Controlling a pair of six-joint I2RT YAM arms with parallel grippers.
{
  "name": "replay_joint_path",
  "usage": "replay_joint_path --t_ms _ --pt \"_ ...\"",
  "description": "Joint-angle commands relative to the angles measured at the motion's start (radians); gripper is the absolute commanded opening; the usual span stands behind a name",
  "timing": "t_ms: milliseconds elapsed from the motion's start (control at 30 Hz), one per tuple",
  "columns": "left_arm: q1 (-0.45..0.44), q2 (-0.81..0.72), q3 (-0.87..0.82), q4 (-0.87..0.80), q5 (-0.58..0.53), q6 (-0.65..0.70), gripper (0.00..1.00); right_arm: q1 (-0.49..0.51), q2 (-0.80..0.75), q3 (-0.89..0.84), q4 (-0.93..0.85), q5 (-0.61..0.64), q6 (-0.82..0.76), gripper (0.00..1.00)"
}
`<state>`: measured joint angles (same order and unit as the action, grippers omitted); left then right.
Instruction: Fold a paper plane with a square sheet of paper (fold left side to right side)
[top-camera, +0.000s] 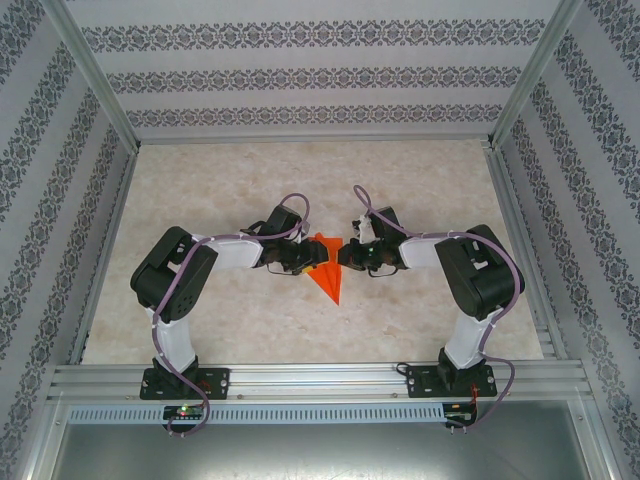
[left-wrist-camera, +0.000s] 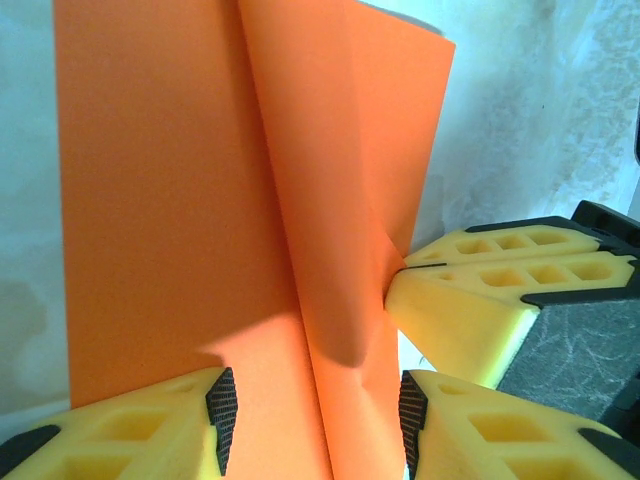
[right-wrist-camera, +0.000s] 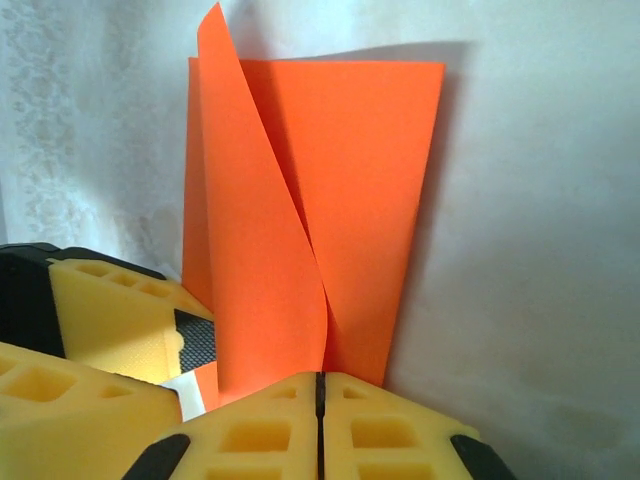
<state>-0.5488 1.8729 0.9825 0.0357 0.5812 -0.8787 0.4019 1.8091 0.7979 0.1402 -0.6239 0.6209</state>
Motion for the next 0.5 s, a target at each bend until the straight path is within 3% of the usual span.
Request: replay_joint_path --t_ms 0,467 --pt "-0.012 0.041 -0.004 -0.065 -0.044 0.032 0.5 0.004 -0.013 0.028 -0.038 0.042 -0.045 0.08" --pt "-0.011 0.044 -0.001 -0.067 -0.043 0.035 0.5 0.005 -0.017 0.049 -0.091 0.086 -0.081 0.08"
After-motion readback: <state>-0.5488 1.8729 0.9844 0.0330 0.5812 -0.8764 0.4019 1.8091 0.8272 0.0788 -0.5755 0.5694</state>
